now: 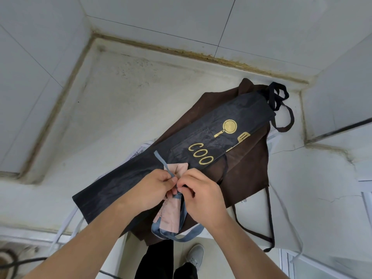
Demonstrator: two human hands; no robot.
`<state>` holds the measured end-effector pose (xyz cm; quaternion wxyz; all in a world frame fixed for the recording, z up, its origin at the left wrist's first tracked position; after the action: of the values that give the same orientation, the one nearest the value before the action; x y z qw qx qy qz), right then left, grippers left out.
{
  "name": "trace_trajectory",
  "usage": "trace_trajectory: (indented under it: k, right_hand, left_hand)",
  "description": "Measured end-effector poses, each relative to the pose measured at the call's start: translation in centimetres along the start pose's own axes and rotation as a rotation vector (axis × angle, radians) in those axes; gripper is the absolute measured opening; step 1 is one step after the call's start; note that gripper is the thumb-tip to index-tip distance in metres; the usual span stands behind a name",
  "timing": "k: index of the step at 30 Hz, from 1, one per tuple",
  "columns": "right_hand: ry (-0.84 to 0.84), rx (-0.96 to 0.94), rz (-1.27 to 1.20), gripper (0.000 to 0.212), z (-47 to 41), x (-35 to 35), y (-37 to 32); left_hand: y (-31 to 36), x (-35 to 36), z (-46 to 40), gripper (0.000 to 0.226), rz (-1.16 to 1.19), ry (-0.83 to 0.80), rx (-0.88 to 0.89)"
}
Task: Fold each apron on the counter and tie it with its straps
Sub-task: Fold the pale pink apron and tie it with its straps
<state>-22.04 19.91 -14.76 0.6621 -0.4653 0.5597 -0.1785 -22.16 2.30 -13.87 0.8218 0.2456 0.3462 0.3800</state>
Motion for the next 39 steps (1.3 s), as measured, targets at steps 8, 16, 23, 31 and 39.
trace_trajectory:
  k: [8, 16, 23, 31, 39]
  right_hand:
    - [-0.055, 0.037, 0.075, 0.013, -0.1, 0.3, 0.4]
    - [-0.202, 0.187, -0.063, 0.035, -0.6, -0.3, 0.9]
    - [-0.267, 0.292, -0.221, 0.029, -1.1, -0.5, -0.4]
    - [-0.192, 0.247, -0.172, 0.017, -1.4, 0.5, -0.6]
    - [-0.045, 0.214, -0.143, 0.019, -1.3, 0.8, -0.4]
  left_hand:
    - [0.1, -0.3, 0.0, 0.034, 0.014, -0.083, -0.009]
    - [-0.3, -0.8, 0.2, 0.019, 0.065, 0.058, -0.026]
    - [-0.1, -0.2, 0.3, 0.019, -0.099, 0.146, 0.015]
    - [0.0, -1.1, 0.6, 0.005, -0.308, 0.073, 0.013]
    - [0.5, 0.6, 1.9, 0.025, -0.332, 0.284, 0.098]
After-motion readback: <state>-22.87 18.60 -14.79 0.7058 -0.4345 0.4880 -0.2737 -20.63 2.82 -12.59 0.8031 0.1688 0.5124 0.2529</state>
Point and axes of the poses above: each hand's wrist, its own z-axis away from the middle knuckle, its own x-axis out of the palm, y = z × x, the point moved 1 cm from there along -z, towards the middle knuckle, and after that the axes turned 13 degrees about -z, right-handed, at the moved point
